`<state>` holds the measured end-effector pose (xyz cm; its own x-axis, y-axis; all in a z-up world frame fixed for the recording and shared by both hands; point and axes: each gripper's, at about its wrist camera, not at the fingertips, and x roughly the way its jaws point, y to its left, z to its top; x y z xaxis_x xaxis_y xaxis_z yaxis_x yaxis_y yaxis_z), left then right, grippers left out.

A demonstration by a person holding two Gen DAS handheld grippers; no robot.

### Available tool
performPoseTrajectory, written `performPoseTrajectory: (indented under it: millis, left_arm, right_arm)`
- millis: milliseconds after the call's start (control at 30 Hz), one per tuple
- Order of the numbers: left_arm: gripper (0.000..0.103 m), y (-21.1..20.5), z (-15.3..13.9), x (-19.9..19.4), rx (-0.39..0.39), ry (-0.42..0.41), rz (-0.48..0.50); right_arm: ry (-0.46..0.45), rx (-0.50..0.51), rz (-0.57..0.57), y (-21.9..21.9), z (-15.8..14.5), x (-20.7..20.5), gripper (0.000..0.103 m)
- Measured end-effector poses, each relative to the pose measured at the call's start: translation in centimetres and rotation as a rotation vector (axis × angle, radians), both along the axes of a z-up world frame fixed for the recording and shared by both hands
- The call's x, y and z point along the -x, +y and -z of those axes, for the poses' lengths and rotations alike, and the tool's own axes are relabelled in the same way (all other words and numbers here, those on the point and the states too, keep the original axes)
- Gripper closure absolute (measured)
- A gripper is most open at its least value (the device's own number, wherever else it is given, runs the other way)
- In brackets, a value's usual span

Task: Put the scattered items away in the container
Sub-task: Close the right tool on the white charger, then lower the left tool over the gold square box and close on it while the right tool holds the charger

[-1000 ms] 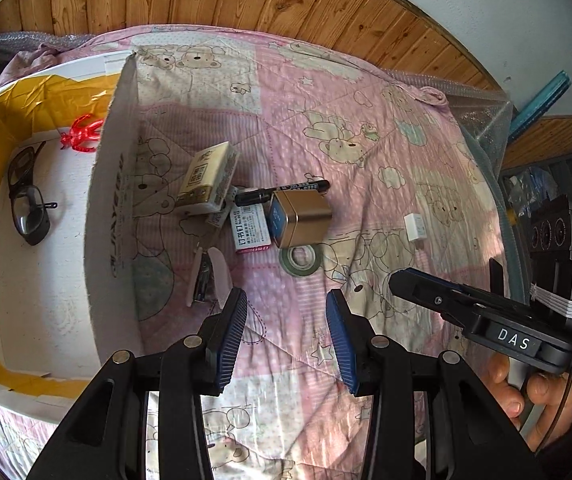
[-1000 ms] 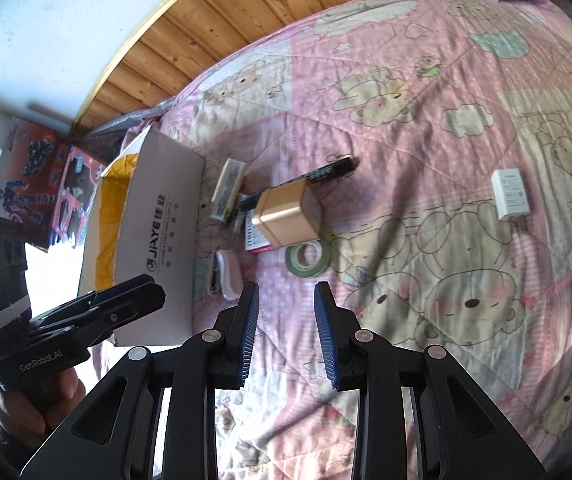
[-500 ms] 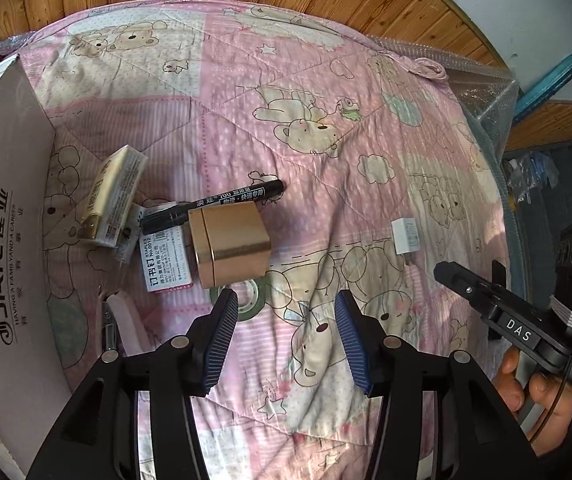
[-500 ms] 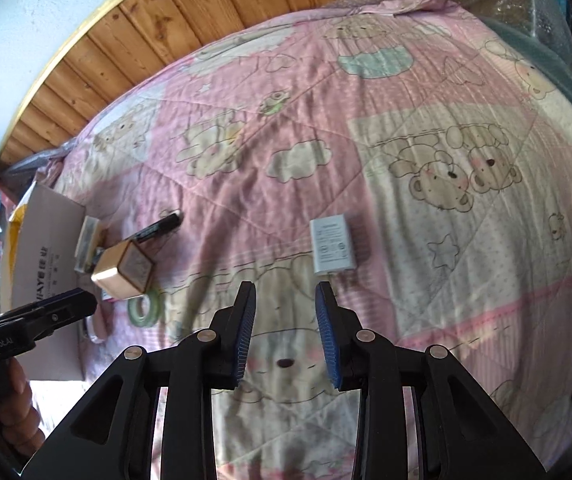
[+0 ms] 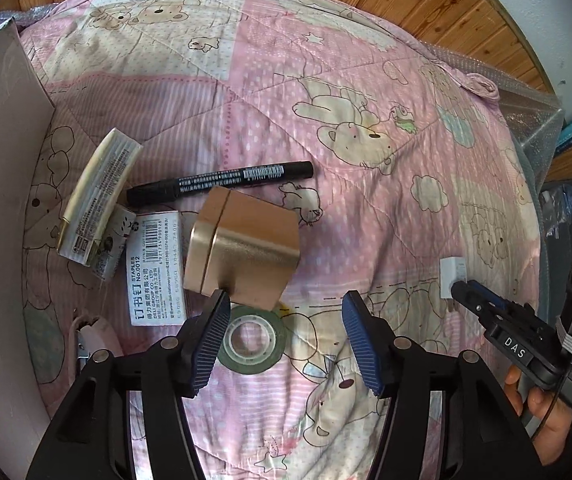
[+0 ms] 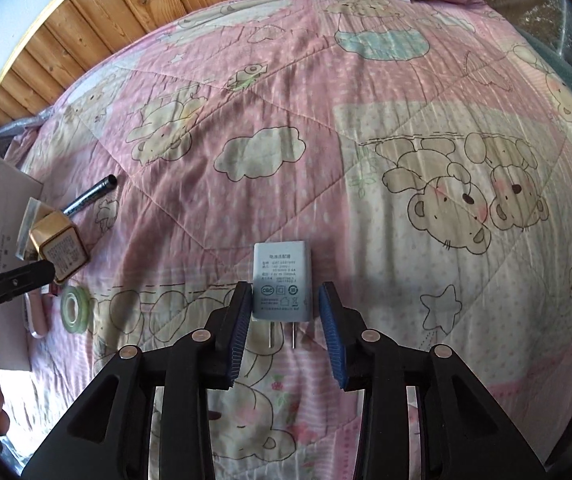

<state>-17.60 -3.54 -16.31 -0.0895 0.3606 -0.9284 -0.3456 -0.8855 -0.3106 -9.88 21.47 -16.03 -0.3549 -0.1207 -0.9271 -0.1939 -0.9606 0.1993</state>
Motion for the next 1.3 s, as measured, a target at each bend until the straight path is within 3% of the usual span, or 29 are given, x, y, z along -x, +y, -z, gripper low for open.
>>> performPoseTrajectory:
  millis: [133, 300, 567, 1033, 1100, 1300]
  left_arm:
    - [0.042, 0.1, 0.0, 1.0, 0.017, 0.038, 0.001]
    - [0.042, 1.1, -0.4, 2.1, 0.063, 0.164, 0.124]
    - [0.042, 2.6, -0.4, 3.2, -0.001, 0.207, 0.236]
    - [0.033, 3.9, -0.5, 3.3, 0.022, 0.318, 0.436]
    - [0.033, 3.6, -0.3, 3.6, 0.012, 0.301, 0.416]
    - [0.033, 2.8, 0.7, 2.1, -0.155, 0.045, 0.298]
  right_arm:
    - [-0.001, 0.013, -0.004, 0.0, 0.7, 0.7, 0.065]
    - [0.012, 0.020, 0.005, 0.2, 1.0, 1.2, 0.065]
    - [0.028, 0.054, 0.046, 0.7, 1.1, 1.3, 0.067]
    - [0.031, 0.109, 0.117, 1.0, 0.6, -0.5, 0.066]
    - [0.026, 0.089, 0.108, 0.7, 0.7, -0.5, 0.066]
    - [0.025, 0.062, 0.102, 0.3, 0.5, -0.6, 0.068]
